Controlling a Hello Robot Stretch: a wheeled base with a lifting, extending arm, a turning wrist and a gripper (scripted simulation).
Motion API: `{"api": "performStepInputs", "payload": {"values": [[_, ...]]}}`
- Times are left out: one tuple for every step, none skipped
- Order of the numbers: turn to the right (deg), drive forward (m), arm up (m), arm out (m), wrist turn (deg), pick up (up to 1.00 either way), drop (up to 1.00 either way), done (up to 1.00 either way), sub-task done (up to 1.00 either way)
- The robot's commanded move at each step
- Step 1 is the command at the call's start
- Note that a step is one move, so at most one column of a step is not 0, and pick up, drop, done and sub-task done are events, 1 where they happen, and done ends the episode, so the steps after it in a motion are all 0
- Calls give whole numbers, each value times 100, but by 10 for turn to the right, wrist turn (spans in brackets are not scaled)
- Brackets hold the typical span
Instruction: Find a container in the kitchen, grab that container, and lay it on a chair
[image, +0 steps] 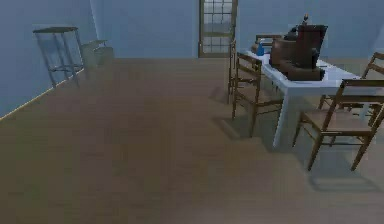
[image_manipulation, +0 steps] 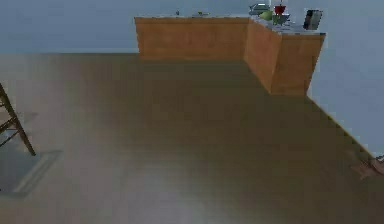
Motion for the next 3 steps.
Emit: {"api": "performStepInputs", "payload": {"values": [[0,100,0,0,0,0,0,0,0],[-30,0,0,0,0,0,0,0,0],[0,100,0,0,0,0,0,0,0]]}}
